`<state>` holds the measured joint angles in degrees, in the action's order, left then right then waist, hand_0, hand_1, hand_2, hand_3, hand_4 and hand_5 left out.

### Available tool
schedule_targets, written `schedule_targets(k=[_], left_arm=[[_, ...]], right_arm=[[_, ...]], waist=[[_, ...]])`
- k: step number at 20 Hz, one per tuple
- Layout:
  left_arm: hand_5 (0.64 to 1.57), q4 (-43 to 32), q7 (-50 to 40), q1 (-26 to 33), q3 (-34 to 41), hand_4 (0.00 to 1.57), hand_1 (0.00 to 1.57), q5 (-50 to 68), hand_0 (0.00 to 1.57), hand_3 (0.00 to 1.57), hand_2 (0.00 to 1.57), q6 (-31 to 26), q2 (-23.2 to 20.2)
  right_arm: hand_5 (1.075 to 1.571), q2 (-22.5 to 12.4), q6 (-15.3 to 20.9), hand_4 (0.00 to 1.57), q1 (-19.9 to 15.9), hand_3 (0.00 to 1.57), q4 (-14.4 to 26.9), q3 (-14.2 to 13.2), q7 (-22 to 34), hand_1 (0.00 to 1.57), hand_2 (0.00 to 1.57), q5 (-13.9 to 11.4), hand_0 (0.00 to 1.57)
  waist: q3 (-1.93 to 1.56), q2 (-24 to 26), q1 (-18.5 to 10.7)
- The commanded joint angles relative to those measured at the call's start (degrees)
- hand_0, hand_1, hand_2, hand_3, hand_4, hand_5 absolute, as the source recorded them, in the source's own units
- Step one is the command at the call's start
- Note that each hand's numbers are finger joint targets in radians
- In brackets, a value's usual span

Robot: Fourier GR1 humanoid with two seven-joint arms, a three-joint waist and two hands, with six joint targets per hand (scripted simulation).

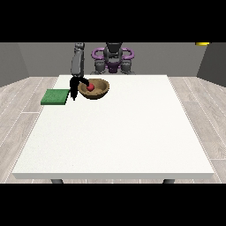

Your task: Pick the cup and pour the ball into the bowl, then pick the bowl and place it on the pad

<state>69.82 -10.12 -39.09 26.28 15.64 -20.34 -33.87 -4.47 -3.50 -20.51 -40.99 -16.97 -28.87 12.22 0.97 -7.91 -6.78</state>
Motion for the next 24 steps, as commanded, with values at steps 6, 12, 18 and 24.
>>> schedule_targets(k=[6, 12, 18, 24], left_arm=[[1.535, 0.4, -1.0, 0.0, 2.2, 1.02, 0.00, 3.6, 0.00, 0.00, 0.00, -3.4, -4.0], [1.523, 0.7, -0.1, -0.8, 2.3, 1.07, 0.00, 4.2, 0.00, 0.00, 0.00, -2.5, -2.7], [1.531, -2.1, 2.1, 0.5, 4.3, 1.17, 0.00, 4.7, 0.00, 0.00, 0.00, -4.3, -4.7], [1.534, -8.3, 1.9, 3.3, 5.5, 1.20, 0.00, 4.0, 0.00, 0.00, 0.00, -4.9, -6.2]], right_arm=[[1.514, -0.2, 8.8, 0.61, 1.3, 0.00, 6.6, -2.3, 4.0, 0.88, 0.58, -0.5, 0.88], [1.495, -5.8, 13.8, 0.90, 4.1, 1.57, 4.8, 0.1, 6.6, 1.57, 1.57, -6.2, 1.57], [1.546, -8.4, 17.3, 1.00, 5.6, 1.24, -1.4, 2.5, 11.8, 1.57, 1.57, -8.3, 1.57], [1.556, -16.8, 16.9, 1.03, 1.1, 1.04, -8.7, 5.8, 30.5, 1.57, 1.57, -10.5, 1.57]], waist=[[-1.04, -3.3, -2.5], [-0.88, -5.9, -2.3], [-0.68, -3.8, -2.1], [-0.66, 2.4, 2.7]])
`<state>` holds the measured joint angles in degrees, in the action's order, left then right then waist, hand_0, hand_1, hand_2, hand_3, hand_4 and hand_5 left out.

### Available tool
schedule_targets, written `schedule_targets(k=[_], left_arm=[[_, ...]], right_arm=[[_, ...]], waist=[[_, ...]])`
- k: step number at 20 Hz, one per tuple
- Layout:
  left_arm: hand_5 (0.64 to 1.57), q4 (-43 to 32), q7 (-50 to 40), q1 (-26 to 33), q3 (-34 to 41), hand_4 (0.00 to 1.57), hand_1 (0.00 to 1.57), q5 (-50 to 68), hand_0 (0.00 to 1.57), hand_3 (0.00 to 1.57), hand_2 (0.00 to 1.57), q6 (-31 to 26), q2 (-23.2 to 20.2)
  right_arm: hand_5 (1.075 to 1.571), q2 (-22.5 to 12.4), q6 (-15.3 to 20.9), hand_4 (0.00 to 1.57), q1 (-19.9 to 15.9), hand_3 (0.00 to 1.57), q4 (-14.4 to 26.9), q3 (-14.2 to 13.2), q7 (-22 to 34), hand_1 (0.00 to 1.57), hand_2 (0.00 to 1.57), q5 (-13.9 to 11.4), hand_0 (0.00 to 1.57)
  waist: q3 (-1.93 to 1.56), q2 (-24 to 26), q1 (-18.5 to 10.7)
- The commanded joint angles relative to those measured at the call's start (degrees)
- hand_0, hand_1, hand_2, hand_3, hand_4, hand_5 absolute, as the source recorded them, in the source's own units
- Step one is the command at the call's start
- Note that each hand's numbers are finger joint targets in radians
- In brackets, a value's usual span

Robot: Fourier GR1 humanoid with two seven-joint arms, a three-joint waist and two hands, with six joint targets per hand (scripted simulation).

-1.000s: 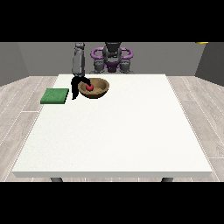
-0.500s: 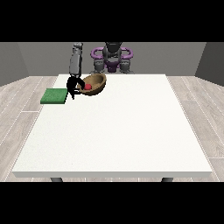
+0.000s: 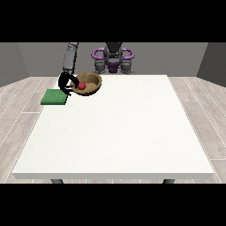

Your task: Pick the cup and pour the ball into the bowl, then pick the bowl and place it on the pad

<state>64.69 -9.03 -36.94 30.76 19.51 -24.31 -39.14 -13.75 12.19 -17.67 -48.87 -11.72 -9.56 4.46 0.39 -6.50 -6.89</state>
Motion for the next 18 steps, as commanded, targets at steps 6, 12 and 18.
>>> schedule_targets(k=[6, 12, 18], left_arm=[[1.540, -7.0, 5.9, 6.3, 2.4, 1.20, 0.00, -2.0, 0.00, 0.00, 0.00, -1.5, -2.6], [1.545, -6.5, 8.9, 9.2, 1.3, 1.21, 0.00, -3.3, 0.00, 0.00, 0.00, -0.2, -1.1], [1.551, -3.8, 7.6, 6.9, 1.2, 1.21, 0.00, -0.7, 0.00, 0.00, 0.00, -0.3, -2.4]], right_arm=[[1.563, -14.8, -5.9, 1.05, -4.6, 0.72, -4.5, 1.7, 21.3, 1.57, 1.57, -3.2, 1.57], [1.564, -21.0, -12.3, 1.09, -6.5, 0.58, -4.5, -2.2, 24.7, 1.57, 1.57, -0.2, 1.57], [1.564, -22.8, -13.7, 1.09, -7.2, 0.58, 3.6, -7.8, 15.2, 1.57, 1.57, 1.7, 1.57]], waist=[[-0.31, 3.7, 6.5], [-0.37, 3.8, 7.5], [-0.44, -1.3, 4.2]])
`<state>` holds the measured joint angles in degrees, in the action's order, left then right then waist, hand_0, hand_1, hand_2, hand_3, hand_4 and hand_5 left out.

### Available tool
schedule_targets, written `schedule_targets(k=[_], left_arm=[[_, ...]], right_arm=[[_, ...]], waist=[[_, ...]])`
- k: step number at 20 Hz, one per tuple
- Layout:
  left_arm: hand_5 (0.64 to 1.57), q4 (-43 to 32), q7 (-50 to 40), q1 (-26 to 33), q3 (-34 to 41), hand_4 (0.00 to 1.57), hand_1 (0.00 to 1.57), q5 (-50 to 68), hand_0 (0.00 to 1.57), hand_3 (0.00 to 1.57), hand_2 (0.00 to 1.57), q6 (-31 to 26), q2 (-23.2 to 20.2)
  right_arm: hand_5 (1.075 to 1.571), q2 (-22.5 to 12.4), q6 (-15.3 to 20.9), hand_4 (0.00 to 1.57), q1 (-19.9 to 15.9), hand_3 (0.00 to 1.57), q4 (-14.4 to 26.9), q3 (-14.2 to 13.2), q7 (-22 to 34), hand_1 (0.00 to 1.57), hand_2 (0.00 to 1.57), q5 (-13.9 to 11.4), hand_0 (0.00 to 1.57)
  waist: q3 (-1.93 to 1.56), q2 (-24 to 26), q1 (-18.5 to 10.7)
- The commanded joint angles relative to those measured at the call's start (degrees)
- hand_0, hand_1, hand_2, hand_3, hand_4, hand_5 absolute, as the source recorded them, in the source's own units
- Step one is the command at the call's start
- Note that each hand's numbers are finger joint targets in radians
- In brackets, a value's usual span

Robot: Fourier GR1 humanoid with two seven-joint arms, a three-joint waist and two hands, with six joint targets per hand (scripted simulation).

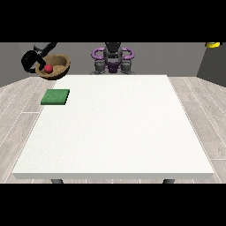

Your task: Pick the cup and pour the ball into the bowl, then pick the bowl and place it on the pad

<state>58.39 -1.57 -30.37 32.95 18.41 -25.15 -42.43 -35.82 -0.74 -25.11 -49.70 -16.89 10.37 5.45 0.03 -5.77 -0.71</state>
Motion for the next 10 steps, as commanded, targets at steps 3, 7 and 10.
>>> schedule_targets(k=[3, 7, 10], left_arm=[[1.555, 1.1, 0.5, -4.5, 0.8, 1.21, 0.00, 2.8, 0.00, 0.00, 0.00, -0.2, -2.3], [1.551, -0.2, 5.6, -0.5, 0.7, 1.21, 0.00, 1.7, 0.00, 0.00, 0.00, -2.3, -1.4], [1.556, 1.8, 2.2, -2.6, -0.3, 1.21, 0.00, 3.0, 0.00, 0.00, 0.00, -1.3, -1.7]], right_arm=[[1.567, -4.2, -2.4, 1.11, -5.0, 0.46, 6.7, -5.0, -4.8, 1.57, 1.57, 2.0, 1.57], [1.567, 0.4, -0.6, 1.07, -4.9, 0.49, 7.5, -4.9, -3.5, 1.57, 1.57, 3.4, 1.57], [1.570, 4.3, 2.7, 1.04, -4.6, 0.45, 10.3, -4.6, -9.3, 1.57, 1.57, 2.1, 1.57]], waist=[[-0.09, -7.9, -2.4], [-0.04, -7.4, -3.4], [-0.09, -8.2, -3.8]])
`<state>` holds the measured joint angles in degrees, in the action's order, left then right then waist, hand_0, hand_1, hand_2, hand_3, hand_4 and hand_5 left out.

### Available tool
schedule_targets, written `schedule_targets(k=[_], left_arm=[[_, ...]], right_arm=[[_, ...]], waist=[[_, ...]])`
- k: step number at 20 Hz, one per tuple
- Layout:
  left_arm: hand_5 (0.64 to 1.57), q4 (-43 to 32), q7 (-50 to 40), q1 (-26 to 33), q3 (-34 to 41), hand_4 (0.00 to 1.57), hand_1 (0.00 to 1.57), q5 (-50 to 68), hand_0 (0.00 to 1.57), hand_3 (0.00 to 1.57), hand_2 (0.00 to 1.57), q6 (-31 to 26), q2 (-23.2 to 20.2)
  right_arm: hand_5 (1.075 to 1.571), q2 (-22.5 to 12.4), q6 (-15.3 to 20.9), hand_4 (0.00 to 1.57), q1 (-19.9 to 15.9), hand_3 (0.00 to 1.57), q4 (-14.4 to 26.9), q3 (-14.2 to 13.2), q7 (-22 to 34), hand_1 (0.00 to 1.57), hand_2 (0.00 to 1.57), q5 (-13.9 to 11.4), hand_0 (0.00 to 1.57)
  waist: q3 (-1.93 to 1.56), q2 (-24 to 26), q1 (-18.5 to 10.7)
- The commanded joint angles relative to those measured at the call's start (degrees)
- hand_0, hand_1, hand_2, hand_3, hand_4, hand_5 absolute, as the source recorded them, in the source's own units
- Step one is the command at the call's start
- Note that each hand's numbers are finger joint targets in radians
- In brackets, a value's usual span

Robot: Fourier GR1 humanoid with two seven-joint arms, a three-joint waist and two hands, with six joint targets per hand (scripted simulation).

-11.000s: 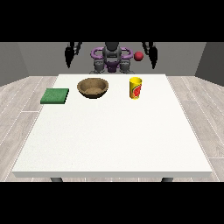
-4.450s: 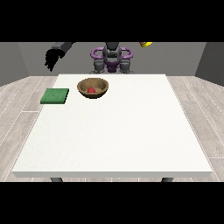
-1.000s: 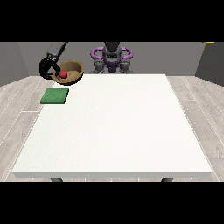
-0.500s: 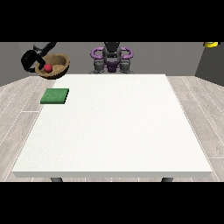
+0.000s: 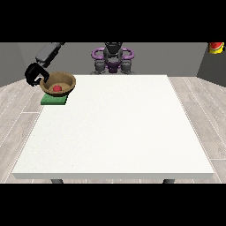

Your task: Pick the cup and pour the ball into the bowl, then pick the bowl and place it on the pad

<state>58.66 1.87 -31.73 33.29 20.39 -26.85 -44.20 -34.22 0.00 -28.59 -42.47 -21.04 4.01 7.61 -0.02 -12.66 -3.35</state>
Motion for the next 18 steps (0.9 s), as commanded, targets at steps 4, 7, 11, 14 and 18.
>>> schedule_targets(k=[4, 7, 11, 14, 18], left_arm=[[1.557, 2.0, 1.6, 1.1, -2.0, 1.20, 0.00, -1.5, 0.00, 0.00, 0.00, 3.4, 2.2], [1.559, -2.0, 1.9, -0.7, 1.9, 1.20, 0.00, 1.5, 0.00, 0.00, 0.00, -1.0, -4.2], [1.562, -0.8, 0.3, 0.6, 0.7, 1.19, 0.00, 1.9, 0.00, 0.00, 0.00, -0.8, -3.2], [1.560, -1.1, 1.4, 0.1, 0.1, 1.20, 0.00, 2.0, 0.00, 0.00, 0.00, -1.2, -3.1], [1.562, -2.7, 3.6, 1.6, 0.8, 1.19, 0.00, 2.1, 0.00, 0.00, 0.00, -2.7, -3.7]], right_arm=[[1.571, 3.8, 1.2, 1.02, -1.2, 0.55, 4.3, -0.3, -2.9, 1.57, 1.57, 0.5, 1.57], [1.569, -0.1, -2.4, 0.90, -2.7, 0.74, 6.0, -5.8, -2.8, 1.57, 1.57, 5.8, 1.57], [1.551, -2.6, 2.7, 0.00, -2.0, 1.16, 8.3, -4.3, -1.8, 1.57, 1.57, 1.8, 1.57], [1.554, -2.4, 5.7, 0.00, -4.4, 0.93, 8.2, -4.0, -1.3, 1.55, 1.51, 1.3, 1.55], [1.539, -1.7, 7.3, 0.00, -5.3, 0.80, 8.2, -6.4, -3.9, 1.46, 1.39, 3.4, 1.46]], waist=[[-0.03, -0.1, -0.1], [-0.04, -4.0, 0.8], [-0.02, -1.7, -0.5], [0.01, -1.7, -0.8], [0.01, -2.9, -1.4]])
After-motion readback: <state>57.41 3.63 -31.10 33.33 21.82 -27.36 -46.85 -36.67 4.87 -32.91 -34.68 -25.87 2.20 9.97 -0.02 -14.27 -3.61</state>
